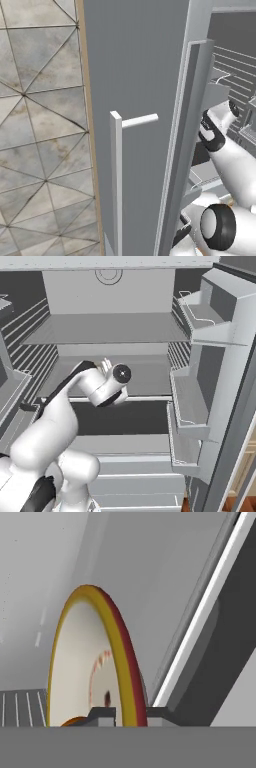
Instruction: Move the cup from next to the sink to the open cabinet. Then, move the bowl with the tangerine to the fridge to clear the area for faucet cleaning.
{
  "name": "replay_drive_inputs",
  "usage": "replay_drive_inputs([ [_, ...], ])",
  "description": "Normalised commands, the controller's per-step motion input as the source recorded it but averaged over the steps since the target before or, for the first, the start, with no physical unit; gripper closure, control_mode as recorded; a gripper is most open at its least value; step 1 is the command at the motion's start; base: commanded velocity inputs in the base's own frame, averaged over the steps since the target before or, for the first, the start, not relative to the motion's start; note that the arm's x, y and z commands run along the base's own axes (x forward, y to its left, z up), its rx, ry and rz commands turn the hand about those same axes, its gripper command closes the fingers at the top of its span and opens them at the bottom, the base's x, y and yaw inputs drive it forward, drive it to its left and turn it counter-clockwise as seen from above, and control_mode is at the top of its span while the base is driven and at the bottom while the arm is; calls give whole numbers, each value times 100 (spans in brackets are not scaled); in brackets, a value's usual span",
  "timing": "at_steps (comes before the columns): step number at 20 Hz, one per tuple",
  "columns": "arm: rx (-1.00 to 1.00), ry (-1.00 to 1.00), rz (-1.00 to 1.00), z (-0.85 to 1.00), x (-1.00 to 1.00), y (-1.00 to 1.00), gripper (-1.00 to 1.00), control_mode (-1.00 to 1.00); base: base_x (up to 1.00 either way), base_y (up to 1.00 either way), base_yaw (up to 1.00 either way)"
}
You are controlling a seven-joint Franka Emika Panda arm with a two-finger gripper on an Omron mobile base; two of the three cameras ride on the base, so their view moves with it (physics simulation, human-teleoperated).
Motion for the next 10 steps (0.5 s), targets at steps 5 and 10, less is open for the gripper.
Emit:
replay_drive_inputs([
  [5, 0, 0, -1, -18, 63, 0, 100, -100, 0, 0, 0],
  [10, 0, 4, -1, -33, 71, 0, 100, -100, 0, 0, 0],
])
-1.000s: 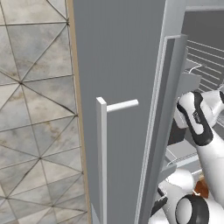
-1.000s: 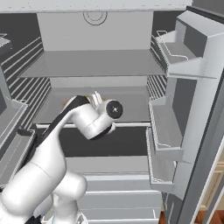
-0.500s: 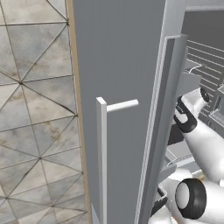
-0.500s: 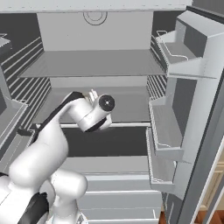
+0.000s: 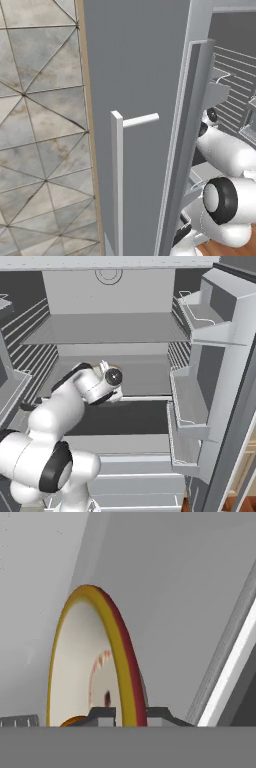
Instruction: Move the cup from next to the sink to the open cabinet. Then, move the bowl with the tangerine to the fridge to clear the area for faucet cleaning.
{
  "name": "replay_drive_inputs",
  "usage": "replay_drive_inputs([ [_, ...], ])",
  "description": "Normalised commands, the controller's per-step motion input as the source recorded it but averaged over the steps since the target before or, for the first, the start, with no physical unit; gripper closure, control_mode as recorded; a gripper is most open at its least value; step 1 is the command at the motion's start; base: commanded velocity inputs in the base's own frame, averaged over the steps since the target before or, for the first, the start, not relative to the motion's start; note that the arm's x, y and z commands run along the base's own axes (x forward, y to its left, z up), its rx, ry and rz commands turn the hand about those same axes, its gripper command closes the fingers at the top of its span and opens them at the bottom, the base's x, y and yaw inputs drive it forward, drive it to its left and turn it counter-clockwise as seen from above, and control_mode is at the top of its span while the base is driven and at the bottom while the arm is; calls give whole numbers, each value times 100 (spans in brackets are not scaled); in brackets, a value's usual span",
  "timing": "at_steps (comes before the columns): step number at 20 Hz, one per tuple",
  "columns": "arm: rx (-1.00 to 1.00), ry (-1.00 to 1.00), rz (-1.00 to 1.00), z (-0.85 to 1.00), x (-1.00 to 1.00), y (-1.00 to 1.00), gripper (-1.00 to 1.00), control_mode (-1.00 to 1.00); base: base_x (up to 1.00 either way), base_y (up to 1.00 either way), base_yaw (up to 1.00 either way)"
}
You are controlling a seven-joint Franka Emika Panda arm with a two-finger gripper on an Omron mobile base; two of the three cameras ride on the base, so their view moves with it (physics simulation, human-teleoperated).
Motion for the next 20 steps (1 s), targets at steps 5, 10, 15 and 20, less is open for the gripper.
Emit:
replay_drive_inputs([
  [5, 0, 3, -1, -33, 66, 0, 100, -100, 0, 0, 0],
  [10, 3, 5, -1, -1, 60, 0, -100, -100, 0, 0, 0],
  [15, 0, 0, 0, 8, -5, 0, -100, -100, 0, 0, 0],
  [20, 3, -9, -14, 100, -53, 0, -100, -100, 0, 0, 0],
])
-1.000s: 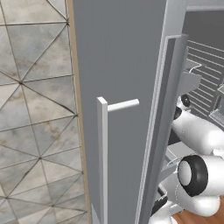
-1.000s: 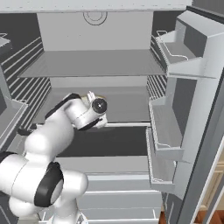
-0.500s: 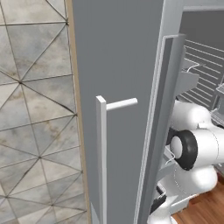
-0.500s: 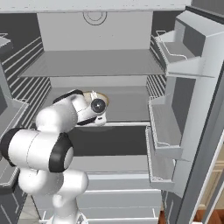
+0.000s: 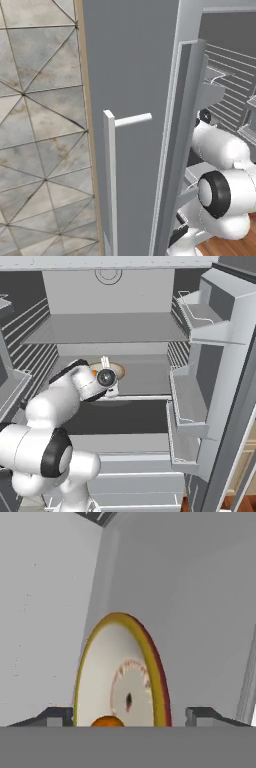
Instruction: Move the cup from next to the sink to the open cabinet. Then, move the bowl with the tangerine to the fridge to clear the area for faucet cleaning.
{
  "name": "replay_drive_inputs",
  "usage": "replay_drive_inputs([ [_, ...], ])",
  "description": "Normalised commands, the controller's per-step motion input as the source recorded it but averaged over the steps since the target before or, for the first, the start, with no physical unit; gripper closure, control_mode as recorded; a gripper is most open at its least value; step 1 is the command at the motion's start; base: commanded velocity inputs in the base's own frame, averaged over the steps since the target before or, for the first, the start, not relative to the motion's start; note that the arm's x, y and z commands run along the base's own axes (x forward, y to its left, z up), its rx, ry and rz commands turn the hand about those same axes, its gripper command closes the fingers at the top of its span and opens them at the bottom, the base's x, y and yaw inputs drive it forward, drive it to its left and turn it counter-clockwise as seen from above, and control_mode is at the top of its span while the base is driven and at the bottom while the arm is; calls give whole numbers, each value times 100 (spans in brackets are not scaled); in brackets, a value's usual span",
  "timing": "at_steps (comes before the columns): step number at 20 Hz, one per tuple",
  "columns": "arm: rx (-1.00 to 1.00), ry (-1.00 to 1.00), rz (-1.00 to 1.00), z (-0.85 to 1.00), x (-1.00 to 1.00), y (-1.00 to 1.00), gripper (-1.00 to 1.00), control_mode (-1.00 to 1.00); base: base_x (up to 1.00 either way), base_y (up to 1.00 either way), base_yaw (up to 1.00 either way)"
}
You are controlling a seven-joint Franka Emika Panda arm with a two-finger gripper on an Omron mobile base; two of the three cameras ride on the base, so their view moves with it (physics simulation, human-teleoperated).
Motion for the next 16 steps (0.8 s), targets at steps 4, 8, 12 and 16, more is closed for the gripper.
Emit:
replay_drive_inputs([
  [4, 8, 0, -18, 100, -96, -12, -100, -100, 0, 0, 0],
  [8, 10, 8, -18, 100, -100, -30, -100, -100, 0, 0, 0],
  [12, 8, 28, -10, 100, -100, -43, -100, -100, 0, 0, 0],
  [16, 6, 40, -8, 100, -100, -31, -100, -100, 0, 0, 0],
])
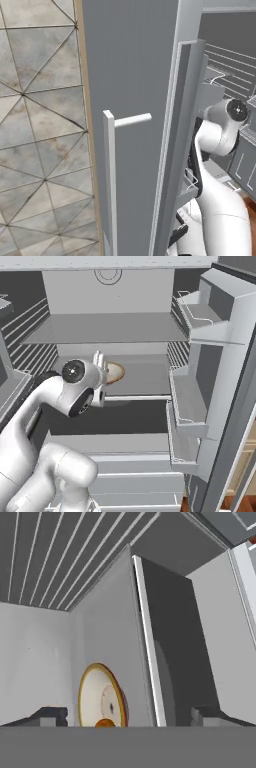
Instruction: Move the cup from next to the sink to the open cabinet. Then, move the bowl with the tangerine to the fridge to clear the area for faucet cleaning.
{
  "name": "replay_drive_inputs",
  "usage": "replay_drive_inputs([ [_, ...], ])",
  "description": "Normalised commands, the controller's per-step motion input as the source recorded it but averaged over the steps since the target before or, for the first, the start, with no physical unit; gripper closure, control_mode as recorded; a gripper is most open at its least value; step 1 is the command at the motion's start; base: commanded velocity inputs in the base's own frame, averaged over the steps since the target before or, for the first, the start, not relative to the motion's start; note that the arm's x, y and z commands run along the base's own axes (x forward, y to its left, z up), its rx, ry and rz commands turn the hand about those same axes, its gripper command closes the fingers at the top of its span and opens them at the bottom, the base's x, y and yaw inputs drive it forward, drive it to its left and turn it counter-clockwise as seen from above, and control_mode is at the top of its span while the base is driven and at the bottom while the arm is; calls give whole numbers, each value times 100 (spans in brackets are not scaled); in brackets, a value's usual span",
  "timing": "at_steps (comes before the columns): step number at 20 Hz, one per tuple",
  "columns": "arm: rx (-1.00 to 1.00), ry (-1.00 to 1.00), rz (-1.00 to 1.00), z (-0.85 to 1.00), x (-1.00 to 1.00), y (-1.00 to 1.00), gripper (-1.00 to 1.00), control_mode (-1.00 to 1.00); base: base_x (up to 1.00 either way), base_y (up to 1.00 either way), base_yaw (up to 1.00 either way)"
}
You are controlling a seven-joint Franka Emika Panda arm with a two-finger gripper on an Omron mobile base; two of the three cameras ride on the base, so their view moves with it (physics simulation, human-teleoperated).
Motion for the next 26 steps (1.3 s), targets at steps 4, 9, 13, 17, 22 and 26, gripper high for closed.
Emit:
replay_drive_inputs([
  [4, 6, 47, -8, 100, -98, -13, -100, -100, 0, 0, 0],
  [9, 5, 16, -2, 41, -100, -14, -100, -100, 0, 0, 0],
  [13, 0, -15, 0, -13, -100, 0, -100, -100, 0, 0, 0],
  [17, 0, -9, -1, -24, -50, 0, -100, 100, -50, 0, -2],
  [22, 0, 0, 0, 0, 0, 0, -100, 100, -100, 5, -12],
  [26, 0, 0, 0, 0, 0, 0, -100, 100, -100, 24, -40],
])
